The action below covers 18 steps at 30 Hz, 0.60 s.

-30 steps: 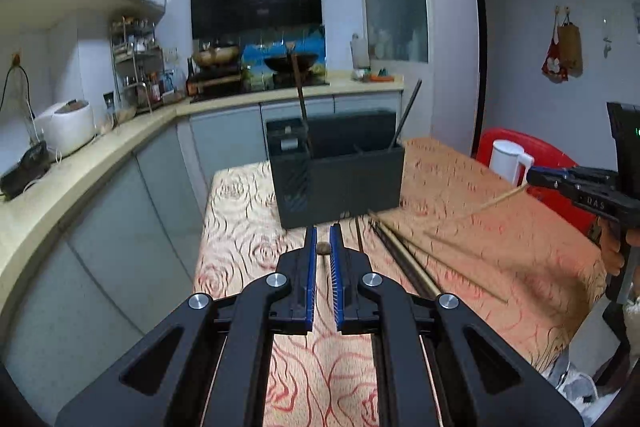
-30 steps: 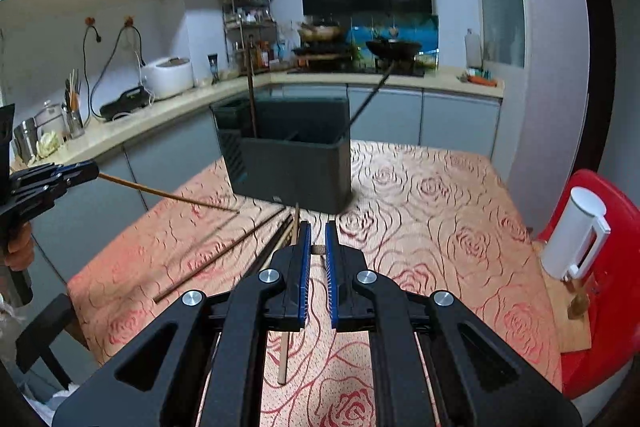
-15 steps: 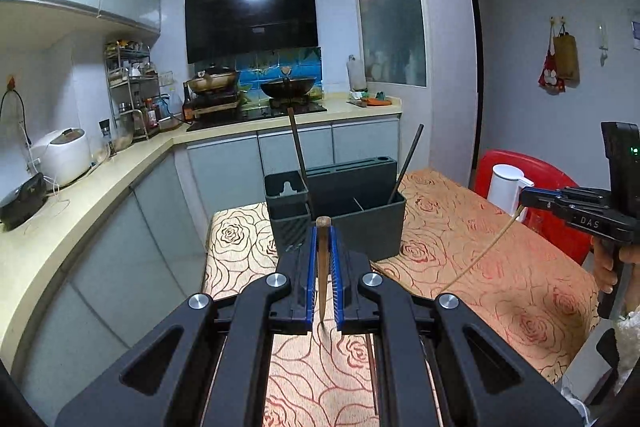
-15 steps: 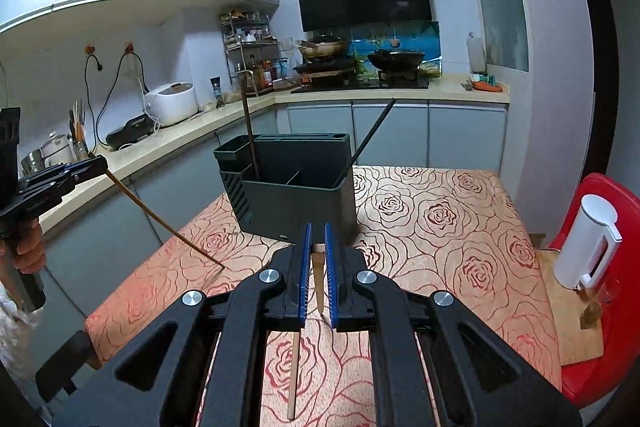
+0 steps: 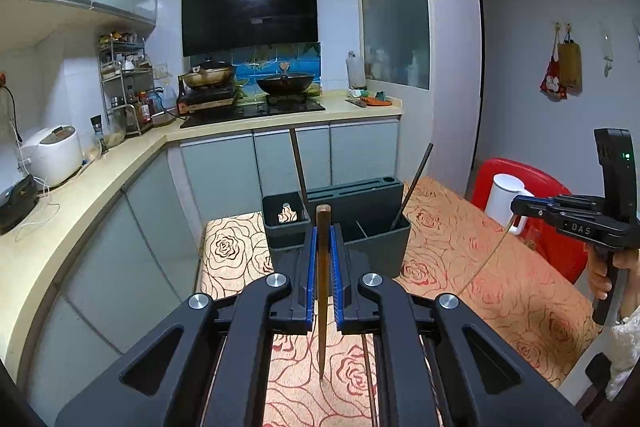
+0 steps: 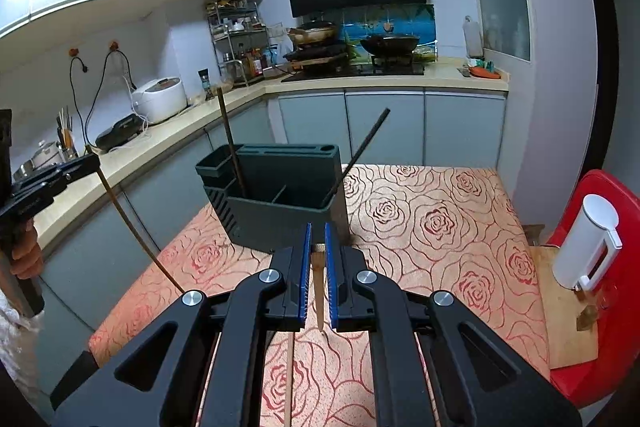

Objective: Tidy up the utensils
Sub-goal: 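Lift both held chopsticks and carry them over the black holder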

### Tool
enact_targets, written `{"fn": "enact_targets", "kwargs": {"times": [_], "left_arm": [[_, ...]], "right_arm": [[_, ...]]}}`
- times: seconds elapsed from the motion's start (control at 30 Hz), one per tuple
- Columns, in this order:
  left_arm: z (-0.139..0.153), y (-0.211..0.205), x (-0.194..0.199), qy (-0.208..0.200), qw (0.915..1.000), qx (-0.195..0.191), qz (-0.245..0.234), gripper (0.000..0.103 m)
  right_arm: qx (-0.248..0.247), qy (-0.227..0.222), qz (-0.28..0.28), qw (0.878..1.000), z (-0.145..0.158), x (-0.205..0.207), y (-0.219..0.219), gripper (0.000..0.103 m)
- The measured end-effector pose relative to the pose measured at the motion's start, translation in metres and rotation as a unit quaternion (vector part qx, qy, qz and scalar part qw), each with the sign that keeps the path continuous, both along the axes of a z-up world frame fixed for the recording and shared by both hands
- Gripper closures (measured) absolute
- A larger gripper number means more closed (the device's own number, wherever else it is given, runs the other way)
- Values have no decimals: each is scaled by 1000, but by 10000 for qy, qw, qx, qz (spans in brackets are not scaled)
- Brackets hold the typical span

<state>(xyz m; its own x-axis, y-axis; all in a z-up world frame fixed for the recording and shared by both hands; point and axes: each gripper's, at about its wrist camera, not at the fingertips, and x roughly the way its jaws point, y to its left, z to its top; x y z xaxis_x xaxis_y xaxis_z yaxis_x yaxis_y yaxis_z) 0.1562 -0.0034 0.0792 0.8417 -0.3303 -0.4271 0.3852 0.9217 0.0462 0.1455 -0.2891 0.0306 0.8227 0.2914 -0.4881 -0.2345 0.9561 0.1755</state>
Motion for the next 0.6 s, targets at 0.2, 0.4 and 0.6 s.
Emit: {"fn": "enact_targets", "kwargs": {"times": [0.2, 0.4, 0.6], "left_arm": [[20, -4, 8, -64, 10000, 0, -38, 97], [53, -15, 19, -179, 9997, -46, -136, 97], [85, -27, 40, -323, 9994, -125, -87, 97]], "right_arm": [[36, -88, 9, 10000, 24, 7, -1, 95], [-29, -244, -12, 9997, 54, 19, 1, 95], [-76, -399, -88, 9991, 82, 37, 4, 95]]}}
